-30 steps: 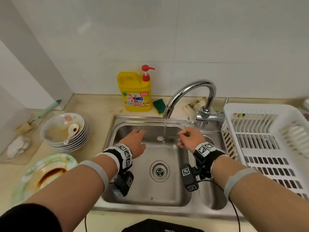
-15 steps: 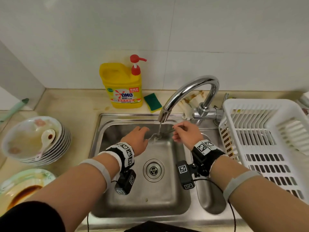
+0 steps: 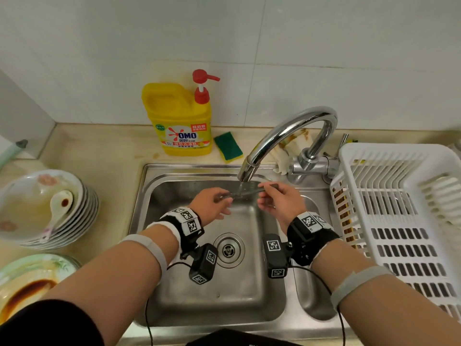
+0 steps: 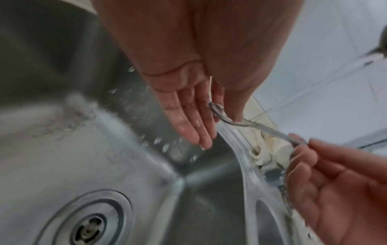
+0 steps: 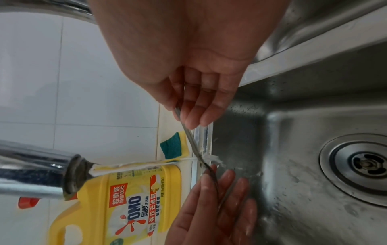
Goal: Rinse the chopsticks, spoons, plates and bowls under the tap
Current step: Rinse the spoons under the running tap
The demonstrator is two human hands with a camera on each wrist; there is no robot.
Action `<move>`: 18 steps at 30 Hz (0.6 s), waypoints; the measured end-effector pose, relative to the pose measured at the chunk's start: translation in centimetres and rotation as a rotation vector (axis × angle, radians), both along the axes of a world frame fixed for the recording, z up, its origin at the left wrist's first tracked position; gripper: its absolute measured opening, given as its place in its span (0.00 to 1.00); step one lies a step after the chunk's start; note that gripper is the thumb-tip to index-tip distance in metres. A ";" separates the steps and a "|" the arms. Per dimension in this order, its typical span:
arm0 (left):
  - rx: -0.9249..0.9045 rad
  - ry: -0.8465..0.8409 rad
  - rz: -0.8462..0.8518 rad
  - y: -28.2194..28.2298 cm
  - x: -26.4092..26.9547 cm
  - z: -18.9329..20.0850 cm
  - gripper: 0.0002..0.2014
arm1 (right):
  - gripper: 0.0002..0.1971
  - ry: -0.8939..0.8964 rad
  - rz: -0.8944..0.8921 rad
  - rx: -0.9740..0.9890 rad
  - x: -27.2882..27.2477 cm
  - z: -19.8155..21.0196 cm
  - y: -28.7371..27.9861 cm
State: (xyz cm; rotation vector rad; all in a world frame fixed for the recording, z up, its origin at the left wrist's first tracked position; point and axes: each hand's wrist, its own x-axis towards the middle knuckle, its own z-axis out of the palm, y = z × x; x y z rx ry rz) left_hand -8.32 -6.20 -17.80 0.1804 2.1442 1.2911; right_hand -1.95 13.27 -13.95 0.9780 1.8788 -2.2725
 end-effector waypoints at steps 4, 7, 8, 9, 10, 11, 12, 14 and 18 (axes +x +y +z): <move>0.205 -0.112 0.140 0.4 0.3 0.5 0.06 | 0.11 -0.018 -0.021 -0.050 0.1 -0.5 -0.2; 0.292 -0.198 0.236 0.5 0.1 0.6 0.05 | 0.10 -0.019 -0.051 -0.067 0.1 -0.7 -0.1; 0.312 -0.222 0.259 0.5 0.0 0.5 0.05 | 0.10 -0.018 -0.055 -0.066 0.1 -0.8 0.0; 0.324 -0.237 0.272 0.4 -0.1 0.5 0.04 | 0.09 -0.015 -0.056 -0.058 0.1 -0.9 0.1; 0.332 -0.247 0.280 0.4 -0.2 0.4 0.04 | 0.09 -0.010 -0.059 -0.044 0.1 -0.9 0.2; 0.338 -0.254 0.286 0.4 -0.3 0.4 0.04 | 0.09 -0.003 -0.063 -0.025 0.1 -1.0 0.2; 0.346 -0.262 0.293 0.5 -0.4 0.3 0.04 | 0.09 0.004 -0.068 -0.004 0.1 -1.0 0.2; 0.351 -0.280 0.312 0.7 -0.5 0.3 0.05 | 0.09 0.011 -0.085 0.022 0.1 -0.9 0.2; 0.362 -0.311 0.331 1.1 -0.5 0.2 0.08 | 0.09 0.025 -0.115 0.030 0.3 -0.8 0.6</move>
